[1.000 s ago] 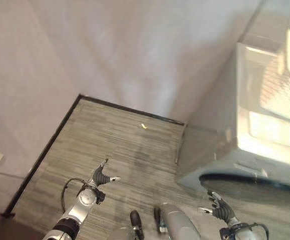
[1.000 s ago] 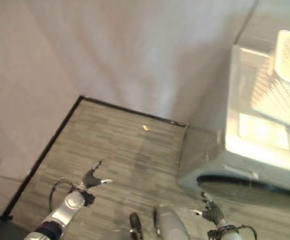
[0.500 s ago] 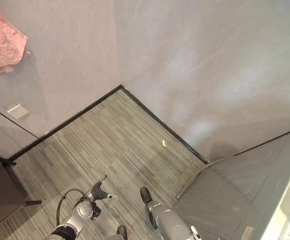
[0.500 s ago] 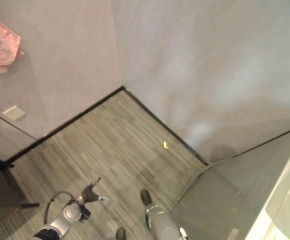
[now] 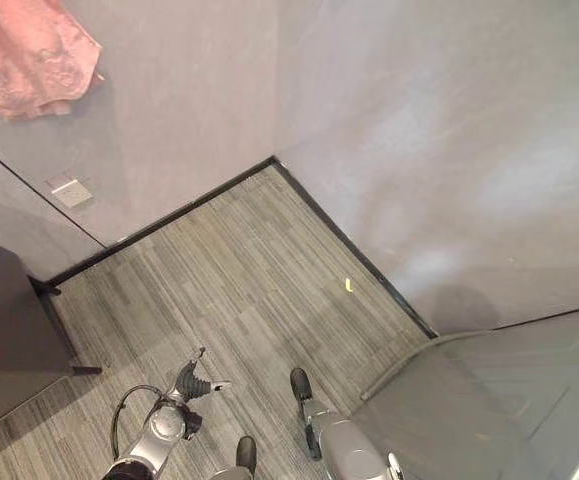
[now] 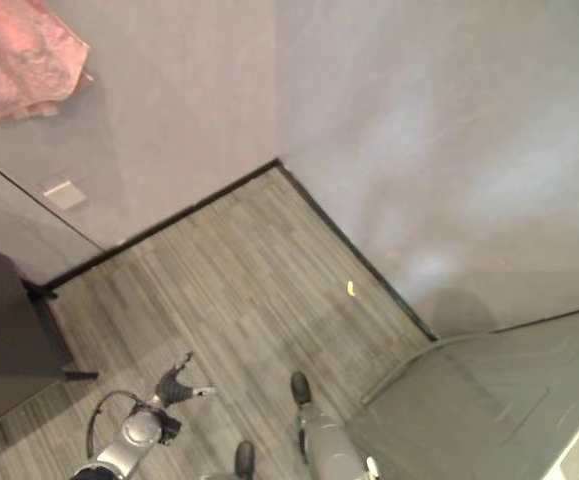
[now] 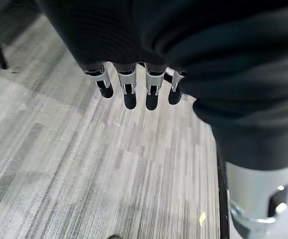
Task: Put brush and paste in cup on sink, flatten towel.
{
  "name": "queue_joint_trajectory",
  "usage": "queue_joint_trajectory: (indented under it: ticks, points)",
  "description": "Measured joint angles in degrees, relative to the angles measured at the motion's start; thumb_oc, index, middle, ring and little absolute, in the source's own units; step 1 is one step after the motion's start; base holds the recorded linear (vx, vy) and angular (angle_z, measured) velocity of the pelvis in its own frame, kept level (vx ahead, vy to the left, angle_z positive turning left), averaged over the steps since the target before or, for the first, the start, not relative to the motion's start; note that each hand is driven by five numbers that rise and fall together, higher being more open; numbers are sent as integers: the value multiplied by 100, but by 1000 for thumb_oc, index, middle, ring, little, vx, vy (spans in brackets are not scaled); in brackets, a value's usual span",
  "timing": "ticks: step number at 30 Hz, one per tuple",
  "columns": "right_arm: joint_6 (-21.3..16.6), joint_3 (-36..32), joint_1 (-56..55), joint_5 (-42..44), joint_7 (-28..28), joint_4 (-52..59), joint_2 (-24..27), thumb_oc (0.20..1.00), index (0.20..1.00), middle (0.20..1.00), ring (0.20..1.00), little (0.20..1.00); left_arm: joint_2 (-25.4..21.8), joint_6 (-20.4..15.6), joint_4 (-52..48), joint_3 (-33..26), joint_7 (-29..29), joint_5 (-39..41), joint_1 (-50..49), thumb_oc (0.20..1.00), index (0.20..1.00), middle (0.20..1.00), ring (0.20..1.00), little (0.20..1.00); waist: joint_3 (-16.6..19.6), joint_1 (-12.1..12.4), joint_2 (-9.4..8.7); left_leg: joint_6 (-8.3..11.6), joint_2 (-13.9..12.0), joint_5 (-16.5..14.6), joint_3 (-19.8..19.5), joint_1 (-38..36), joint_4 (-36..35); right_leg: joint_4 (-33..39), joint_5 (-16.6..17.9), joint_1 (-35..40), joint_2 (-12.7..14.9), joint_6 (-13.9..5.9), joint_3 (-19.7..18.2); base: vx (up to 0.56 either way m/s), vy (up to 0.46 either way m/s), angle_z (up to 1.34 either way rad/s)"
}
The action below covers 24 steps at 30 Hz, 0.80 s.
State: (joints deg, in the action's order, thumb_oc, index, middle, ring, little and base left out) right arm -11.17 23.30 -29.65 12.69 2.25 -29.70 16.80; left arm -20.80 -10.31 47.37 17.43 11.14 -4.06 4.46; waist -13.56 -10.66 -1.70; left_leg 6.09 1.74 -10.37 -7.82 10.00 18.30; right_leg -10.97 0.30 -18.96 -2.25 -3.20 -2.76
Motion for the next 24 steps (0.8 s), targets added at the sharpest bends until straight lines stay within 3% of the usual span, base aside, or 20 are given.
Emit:
queue_joint_trajectory:
  ticks: [1, 3, 4, 5, 6, 7, 8, 9, 10, 11, 13, 14, 15, 16, 17, 19, 21, 22, 23, 24]
  points:
    - [11, 10, -4, -2, 52, 1, -25, 1000, 1000, 1000, 1000, 1000, 39, 3, 34, -13, -2, 75, 34, 1000, 1000, 1000, 1000, 1000, -22, 3, -36, 161, 62, 98, 279, 419, 654, -52, -180, 159, 50, 313, 67, 92, -32, 50]
    - [29, 15, 97, -20, 122, -62, -18, 1000, 1000, 1000, 1000, 1000, 197, 3, 92, 39, -7, 148, 177, 1000, 1000, 1000, 1000, 1000, -212, 41, -92, 607, 94, 615, 930, 927, 1533, 580, 95, 559, 431, 532, 240, 159, 27, 65]
    - [58, 7, 155, -30, 136, -112, -20, 1000, 1000, 1000, 1000, 1000, 208, -13, 70, 21, 4, 175, 190, 1000, 1000, 1000, 1000, 1000, -233, 95, -143, 160, -3, 404, 1257, 964, 1402, 775, 149, 672, 544, 571, 395, 384, 113, 46]
    - [124, -6, 480, -161, 135, -317, 31, 1000, 1000, 1000, 1000, 1000, 142, -11, 106, -8, 18, 194, 153, 1000, 1000, 1000, 1000, 1000, -228, 80, -89, -58, -185, 278, 1352, 1022, 737, 1016, 51, 737, 653, 464, 519, 307, 98, 7]
    - [147, -2, 721, -199, 140, -436, 111, 1000, 1000, 1000, 1000, 1000, 154, 4, 106, -31, 54, 196, 144, 1000, 1000, 1000, 1000, 1000, -201, 113, -4, -79, -260, 294, 1277, 1035, 39, 1161, -25, 768, 565, 245, 477, 362, 118, -28]
    - [121, -39, 833, -305, 36, -491, 360, 1000, 1000, 1000, 1000, 1000, 237, -5, 74, -28, 89, 194, 142, 1000, 1000, 1000, 1000, 1000, -220, 278, 302, 61, -675, 294, 1272, 1063, -646, 735, -281, 508, 284, 323, 430, 487, 194, -30]
    - [140, -59, 742, -327, 40, -426, 511, 1000, 1000, 1000, 1000, 1000, 89, -57, -90, -48, 123, 194, 210, 1000, 1000, 1000, 1000, 1000, -271, 397, 391, 139, -1067, 954, 1549, 1131, -919, -1042, -987, 340, 37, 156, 417, 490, 197, -6]
    - [241, -81, 935, -342, 72, -627, 364, 1000, 1000, 1000, 1000, 1000, -39, -57, -82, -91, 134, 193, 273, 1000, 1000, 1000, 1000, 1000, -293, 451, 170, 113, -1036, 993, 1795, 1149, -743, -1244, -1471, 371, 158, 330, 271, 510, 224, 43]
    - [296, -147, 1146, -343, 123, -747, 296, 1000, 1000, 1000, 1000, 1000, -97, -39, -100, -84, 130, 189, 364, 1000, 1000, 1000, 1000, 1000, -267, 456, 100, 123, -1045, 964, 1923, 1319, -473, -1213, -1543, 393, 242, 281, 341, 564, 267, 48]
    - [303, -415, 1547, -351, 147, -778, 306, 1000, 1000, 1000, 1000, 1000, -113, -36, -158, -91, 128, 191, 367, 1000, 1000, 1000, 1000, 1000, -204, 534, 123, 81, -1119, 979, 2115, 1475, -282, -945, -1518, 406, 362, 367, 370, 701, 332, 11]
    - [274, -715, 1984, -415, 148, -710, 406, 1000, 1000, 1000, 1000, 1000, -142, -5, -209, -174, 132, 191, 238, 1000, 1000, 1000, 1000, 1000, -184, 700, 101, -237, -1038, 741, 2082, 1459, 401, -699, -1499, 561, 652, 272, 326, 549, 327, -31]
    - [221, -805, 2108, -454, 145, -675, 702, 1000, 1000, 1000, 1000, 1000, -75, 28, -165, -124, 124, 190, 94, 1000, 1000, 1000, 1000, 1000, 15, 701, 337, -310, -1034, 444, 1904, 1134, 206, -564, -1523, 751, 701, 84, 335, 276, 226, -4]
    - [249, -858, 2206, -457, 149, -724, 713, 1000, 1000, 1000, 1000, 1000, -136, 32, -177, -115, 127, 190, 49, 1000, 1000, 1000, 1000, 1000, 144, 696, 226, -424, -838, 318, 1973, 1021, 90, -867, -1585, 652, 871, -42, 209, 252, 226, 14]
    - [265, -882, 2202, -455, 153, -698, 714, 1000, 1000, 1000, 1000, 1000, -203, 35, -208, -106, 129, 190, 52, 1000, 1000, 1000, 1000, 1000, 210, 707, 88, -421, -706, 285, 2126, 899, -61, -973, -1629, 634, 1009, -34, 28, 277, 251, 44]
    - [255, -944, 2207, -455, 146, -662, 699, 1000, 1000, 1000, 1000, 1000, -359, 46, -366, -86, 132, 188, 28, 1000, 1000, 1000, 1000, 1000, 286, 690, -113, -669, -495, 347, 2337, 806, -52, -1129, -1607, 681, 1240, -287, -43, 400, 364, 31]
    - [260, -1036, 2285, -456, 144, -593, 630, 1000, 1000, 1000, 1000, 1000, -429, 56, -420, -31, 109, 176, -4, 1000, 1000, 1000, 1000, 1000, 317, 840, -153, -811, -366, 131, 2448, 668, -115, -1515, -1324, 549, 1297, -561, -204, 437, 385, -6]
    - [262, -979, 2324, -450, 130, -472, 620, 1000, 1000, 1000, 1000, 1000, -493, 35, -671, 181, 85, 143, -48, 1000, 1000, 1000, 1000, 1000, 279, 742, -103, -1063, -48, -12, 2378, 243, -444, -3068, -703, -60, 1273, -494, -684, 405, 321, 1]
    - [258, -953, 2349, -450, 133, -453, 618, 1000, 1000, 1000, 1000, 1000, -557, 38, -725, 309, 43, 122, -75, 1000, 1000, 1000, 1000, 1000, 267, 641, -75, -1175, 121, -32, 2347, -9, -639, -3932, -28, -512, 1189, -420, -980, 371, 249, 32]
    - [288, -958, 2253, -444, 134, -420, 593, 1000, 1000, 1000, 1000, 1000, -574, 44, -766, 388, -20, 114, -64, 1000, 1000, 1000, 1000, 1000, 307, 474, 12, -1206, 180, 25, 2251, -219, -818, -4157, -159, -718, 989, -435, -1082, 647, 350, 14]
    - [321, -847, 2154, -445, 118, -187, 618, 1000, 1000, 1000, 1000, 1000, -598, 40, -740, 355, -17, 105, -11, 1000, 1000, 1000, 1000, 1000, 312, 584, 83, -1237, 176, 17, 2283, -377, -1113, -3961, -492, -1037, 829, -277, -770, 648, 167, -9]
